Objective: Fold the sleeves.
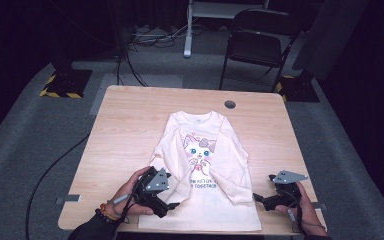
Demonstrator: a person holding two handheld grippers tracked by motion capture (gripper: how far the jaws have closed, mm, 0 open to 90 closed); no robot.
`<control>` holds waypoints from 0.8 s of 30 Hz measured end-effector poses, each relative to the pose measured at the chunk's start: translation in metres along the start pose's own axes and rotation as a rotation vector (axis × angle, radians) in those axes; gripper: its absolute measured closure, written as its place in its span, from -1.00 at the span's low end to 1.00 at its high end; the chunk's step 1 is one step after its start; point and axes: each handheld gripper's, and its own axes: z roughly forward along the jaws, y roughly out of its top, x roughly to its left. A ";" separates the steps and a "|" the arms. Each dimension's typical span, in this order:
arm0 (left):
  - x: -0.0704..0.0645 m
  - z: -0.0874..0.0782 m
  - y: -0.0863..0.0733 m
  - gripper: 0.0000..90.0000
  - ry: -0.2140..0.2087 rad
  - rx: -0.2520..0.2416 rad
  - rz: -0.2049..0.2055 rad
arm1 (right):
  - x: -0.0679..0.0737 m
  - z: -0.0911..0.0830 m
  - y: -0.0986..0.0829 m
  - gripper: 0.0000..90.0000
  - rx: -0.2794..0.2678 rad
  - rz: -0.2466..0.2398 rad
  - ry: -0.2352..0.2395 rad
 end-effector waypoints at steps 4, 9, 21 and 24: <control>0.013 -0.008 -0.012 -0.84 0.040 0.005 -0.046 | 0.000 0.000 0.000 -0.96 0.000 0.000 0.000; 0.024 -0.016 -0.027 -0.84 0.075 0.009 -0.088 | 0.000 0.000 0.000 -0.96 0.000 0.000 0.000; 0.039 -0.021 -0.057 -0.84 0.116 0.042 -0.159 | 0.000 0.000 0.000 -0.96 0.000 0.000 0.000; 0.041 -0.021 -0.063 -0.84 0.121 0.045 -0.177 | 0.000 0.000 0.000 -0.96 0.000 0.000 0.000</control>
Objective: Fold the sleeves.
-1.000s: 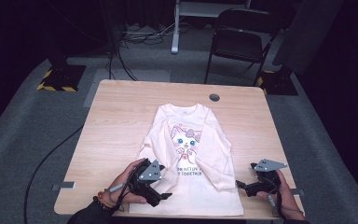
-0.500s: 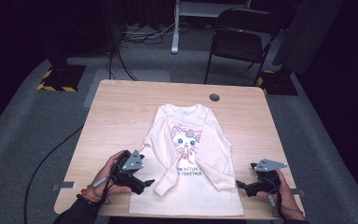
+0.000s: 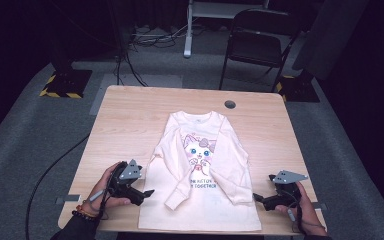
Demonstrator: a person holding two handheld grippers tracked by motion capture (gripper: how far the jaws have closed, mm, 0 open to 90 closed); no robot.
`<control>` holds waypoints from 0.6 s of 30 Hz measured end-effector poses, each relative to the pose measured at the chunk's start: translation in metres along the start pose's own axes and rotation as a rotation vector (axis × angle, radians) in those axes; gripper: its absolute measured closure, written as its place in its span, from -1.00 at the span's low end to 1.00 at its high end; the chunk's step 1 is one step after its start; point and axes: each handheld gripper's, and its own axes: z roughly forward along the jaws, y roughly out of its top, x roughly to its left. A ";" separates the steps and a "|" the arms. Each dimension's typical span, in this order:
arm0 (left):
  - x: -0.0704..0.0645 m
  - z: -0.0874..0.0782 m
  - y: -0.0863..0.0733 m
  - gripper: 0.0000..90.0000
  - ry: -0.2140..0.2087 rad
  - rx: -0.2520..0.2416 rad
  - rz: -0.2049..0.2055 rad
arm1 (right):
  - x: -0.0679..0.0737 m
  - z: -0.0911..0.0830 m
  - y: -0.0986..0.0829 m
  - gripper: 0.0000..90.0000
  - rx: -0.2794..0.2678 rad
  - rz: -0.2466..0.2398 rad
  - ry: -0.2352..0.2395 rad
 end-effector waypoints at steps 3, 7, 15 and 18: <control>0.003 0.000 -0.007 -0.84 0.008 0.004 -0.029 | 0.000 0.000 0.000 -0.96 0.000 0.000 0.000; 0.006 -0.001 -0.016 -0.84 0.024 -0.013 -0.065 | 0.000 0.000 0.000 -0.96 0.000 0.000 0.000; 0.012 -0.004 -0.028 -0.84 0.030 -0.021 -0.123 | 0.000 0.000 0.000 -0.96 0.000 -0.001 0.000; 0.013 -0.004 -0.032 -0.87 0.039 -0.012 -0.136 | 0.000 0.000 0.000 -0.96 0.000 0.000 0.000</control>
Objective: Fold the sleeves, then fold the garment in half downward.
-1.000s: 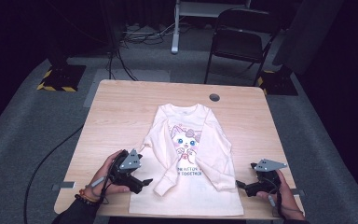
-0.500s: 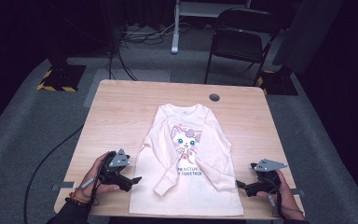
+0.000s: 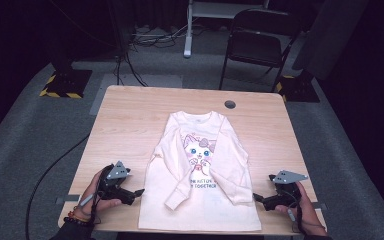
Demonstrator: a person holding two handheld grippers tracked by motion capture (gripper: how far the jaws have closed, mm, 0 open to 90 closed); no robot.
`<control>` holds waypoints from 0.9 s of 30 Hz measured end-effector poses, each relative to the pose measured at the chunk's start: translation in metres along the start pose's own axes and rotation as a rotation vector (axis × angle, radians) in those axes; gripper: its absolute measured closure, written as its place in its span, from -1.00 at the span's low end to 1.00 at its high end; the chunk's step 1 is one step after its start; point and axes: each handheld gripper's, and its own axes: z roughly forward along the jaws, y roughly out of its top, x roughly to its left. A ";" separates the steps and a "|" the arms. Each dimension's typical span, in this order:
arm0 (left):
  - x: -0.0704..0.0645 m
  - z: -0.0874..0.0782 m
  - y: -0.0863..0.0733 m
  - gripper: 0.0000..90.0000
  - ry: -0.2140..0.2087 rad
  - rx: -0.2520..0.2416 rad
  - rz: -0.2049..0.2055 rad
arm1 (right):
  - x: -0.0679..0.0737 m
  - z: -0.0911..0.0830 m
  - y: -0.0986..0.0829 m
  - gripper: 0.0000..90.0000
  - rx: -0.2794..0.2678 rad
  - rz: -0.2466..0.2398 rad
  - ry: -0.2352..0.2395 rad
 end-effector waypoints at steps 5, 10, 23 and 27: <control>0.000 -0.001 -0.005 -0.91 0.025 0.009 -0.004 | 0.000 0.000 0.000 -0.96 0.000 0.000 0.000; -0.002 -0.003 -0.007 -0.94 0.049 0.020 0.000 | 0.000 0.000 0.000 -0.96 0.000 0.000 0.000; -0.002 -0.003 -0.008 -0.94 0.054 0.020 0.003 | 0.000 0.000 0.000 -0.96 0.000 -0.001 0.000; -0.002 -0.003 -0.008 -0.95 0.050 0.023 0.004 | 0.000 0.001 0.001 -0.96 0.000 -0.001 0.000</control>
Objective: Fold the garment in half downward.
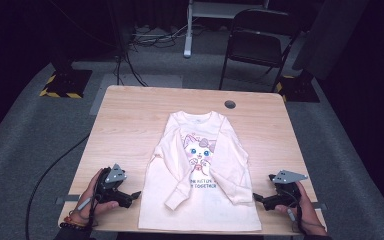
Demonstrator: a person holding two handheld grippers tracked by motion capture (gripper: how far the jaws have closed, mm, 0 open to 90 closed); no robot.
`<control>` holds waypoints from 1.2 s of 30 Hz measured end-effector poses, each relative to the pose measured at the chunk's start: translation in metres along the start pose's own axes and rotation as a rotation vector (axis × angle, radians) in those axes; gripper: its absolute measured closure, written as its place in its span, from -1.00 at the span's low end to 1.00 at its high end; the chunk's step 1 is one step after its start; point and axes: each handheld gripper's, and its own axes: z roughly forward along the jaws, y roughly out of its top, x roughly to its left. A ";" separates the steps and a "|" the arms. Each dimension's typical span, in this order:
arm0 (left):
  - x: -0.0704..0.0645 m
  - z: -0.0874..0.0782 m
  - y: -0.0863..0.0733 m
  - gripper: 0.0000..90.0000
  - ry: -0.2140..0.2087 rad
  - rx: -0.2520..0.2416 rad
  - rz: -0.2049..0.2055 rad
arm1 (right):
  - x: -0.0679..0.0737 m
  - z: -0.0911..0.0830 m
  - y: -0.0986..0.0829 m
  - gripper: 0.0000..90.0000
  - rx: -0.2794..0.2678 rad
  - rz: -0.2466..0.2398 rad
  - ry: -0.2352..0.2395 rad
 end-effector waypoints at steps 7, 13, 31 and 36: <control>0.000 0.000 0.000 -0.95 -0.001 0.000 0.000 | 0.000 0.000 0.000 -0.96 0.001 0.000 0.001; 0.003 0.003 0.003 -0.96 -0.002 -0.001 -0.007 | -0.002 0.004 0.004 -0.96 0.001 0.004 -0.004; 0.013 0.014 0.033 -0.91 -0.029 -0.045 -0.017 | -0.012 0.009 0.036 -0.91 -0.040 0.018 -0.024; 0.013 0.022 0.043 -0.91 -0.045 -0.050 -0.018 | -0.013 0.018 0.047 -0.90 -0.039 0.013 -0.018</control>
